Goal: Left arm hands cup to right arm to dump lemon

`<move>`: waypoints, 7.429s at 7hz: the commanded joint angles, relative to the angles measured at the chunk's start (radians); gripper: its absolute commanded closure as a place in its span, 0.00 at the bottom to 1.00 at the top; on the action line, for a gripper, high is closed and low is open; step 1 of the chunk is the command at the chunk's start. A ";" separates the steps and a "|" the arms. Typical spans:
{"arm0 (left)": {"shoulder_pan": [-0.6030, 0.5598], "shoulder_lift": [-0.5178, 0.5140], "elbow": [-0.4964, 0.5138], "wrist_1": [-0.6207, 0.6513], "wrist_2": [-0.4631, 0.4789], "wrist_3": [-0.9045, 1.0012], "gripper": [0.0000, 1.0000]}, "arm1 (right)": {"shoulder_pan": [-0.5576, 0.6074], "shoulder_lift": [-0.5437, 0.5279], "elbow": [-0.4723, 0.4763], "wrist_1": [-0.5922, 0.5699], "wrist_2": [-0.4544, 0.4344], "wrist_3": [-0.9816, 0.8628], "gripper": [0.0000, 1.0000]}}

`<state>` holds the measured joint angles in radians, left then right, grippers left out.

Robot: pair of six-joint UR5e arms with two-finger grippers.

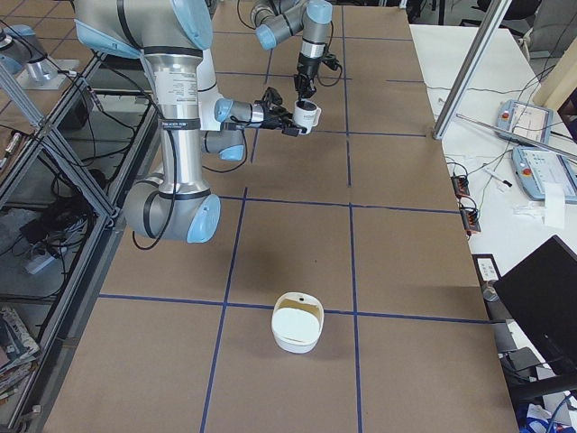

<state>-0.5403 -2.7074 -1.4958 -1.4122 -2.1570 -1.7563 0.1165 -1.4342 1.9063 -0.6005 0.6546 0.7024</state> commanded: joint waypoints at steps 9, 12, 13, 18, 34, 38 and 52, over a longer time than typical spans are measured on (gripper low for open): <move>0.008 0.062 -0.177 0.015 -0.003 0.000 0.00 | 0.003 -0.002 -0.021 0.005 -0.041 -0.004 0.93; -0.137 0.118 -0.302 0.003 -0.003 0.003 0.00 | 0.054 -0.032 -0.018 0.013 -0.052 0.050 0.96; -0.167 0.123 -0.300 0.002 -0.003 0.003 0.00 | 0.080 -0.081 -0.020 0.031 -0.050 0.171 0.97; -0.171 0.228 -0.385 -0.001 0.002 0.015 0.00 | 0.212 -0.492 -0.097 0.615 0.051 0.520 1.00; -0.167 0.224 -0.385 -0.002 0.068 0.018 0.00 | 0.542 -0.514 -0.814 1.758 0.295 2.236 0.92; -0.168 0.227 -0.383 -0.002 0.088 0.052 0.00 | 0.555 -0.514 -0.892 1.849 0.293 2.728 0.90; -0.171 0.252 -0.386 -0.002 0.085 0.052 0.00 | 0.533 -0.230 -0.011 0.214 0.330 1.665 0.83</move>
<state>-0.7105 -2.4543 -1.8829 -1.4140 -2.0724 -1.7043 0.6703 -1.7635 1.8334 -0.1635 0.9916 2.5695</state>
